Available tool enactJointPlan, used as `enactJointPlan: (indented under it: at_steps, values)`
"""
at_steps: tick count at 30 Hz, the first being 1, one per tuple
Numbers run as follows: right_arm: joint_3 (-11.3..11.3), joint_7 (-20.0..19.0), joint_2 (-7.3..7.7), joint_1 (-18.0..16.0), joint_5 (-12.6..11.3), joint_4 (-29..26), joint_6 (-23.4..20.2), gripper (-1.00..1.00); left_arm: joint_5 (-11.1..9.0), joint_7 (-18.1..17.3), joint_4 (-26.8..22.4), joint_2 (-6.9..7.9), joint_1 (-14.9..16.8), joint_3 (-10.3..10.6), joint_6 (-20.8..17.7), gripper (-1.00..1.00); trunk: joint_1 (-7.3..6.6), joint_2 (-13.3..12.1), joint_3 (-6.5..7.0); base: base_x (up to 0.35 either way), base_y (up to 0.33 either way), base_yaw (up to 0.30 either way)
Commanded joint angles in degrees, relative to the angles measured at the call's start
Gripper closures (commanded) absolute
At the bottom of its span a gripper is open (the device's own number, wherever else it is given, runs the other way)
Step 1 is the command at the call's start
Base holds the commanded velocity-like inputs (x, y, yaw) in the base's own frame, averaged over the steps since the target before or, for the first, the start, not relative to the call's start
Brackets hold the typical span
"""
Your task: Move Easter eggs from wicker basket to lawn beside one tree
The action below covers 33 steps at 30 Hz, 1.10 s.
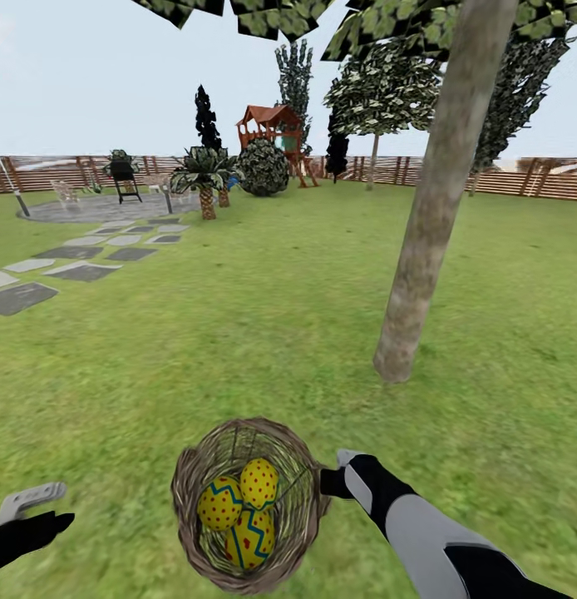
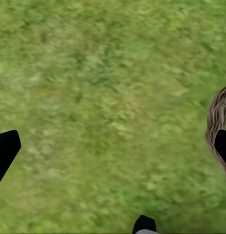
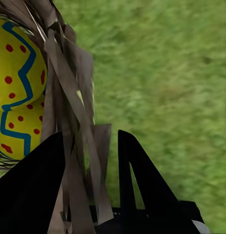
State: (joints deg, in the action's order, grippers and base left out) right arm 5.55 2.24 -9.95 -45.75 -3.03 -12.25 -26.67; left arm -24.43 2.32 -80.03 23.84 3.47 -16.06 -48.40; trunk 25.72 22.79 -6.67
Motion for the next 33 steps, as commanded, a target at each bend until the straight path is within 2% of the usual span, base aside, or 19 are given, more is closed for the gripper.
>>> enactJointPlan:
  at_steps: [1, 15, 33]
  values:
    - [0.78, 0.23, -0.05, -0.05, -0.99, -0.14, -0.23, 1.00, -0.44, 0.24, -0.04, 0.01, 0.05, -0.03, -0.26, -1.00, 0.06, 0.13, -0.12, 0.264, 0.080, 0.001]
    - [0.78, 0.22, -0.05, -0.05, -1.01, -0.14, -0.23, 1.00, -0.44, 0.23, -0.04, 0.06, 0.05, -0.03, -0.25, -1.00, 0.06, 0.13, -0.12, 0.263, 0.071, 0.000]
    - [0.78, 0.22, -0.05, -0.05, -1.01, -0.14, -0.23, 1.00, -0.44, 0.23, 0.32, 0.10, 0.05, -0.03, -0.20, -1.00, 0.06, 0.13, -0.12, 0.235, 0.004, 0.041]
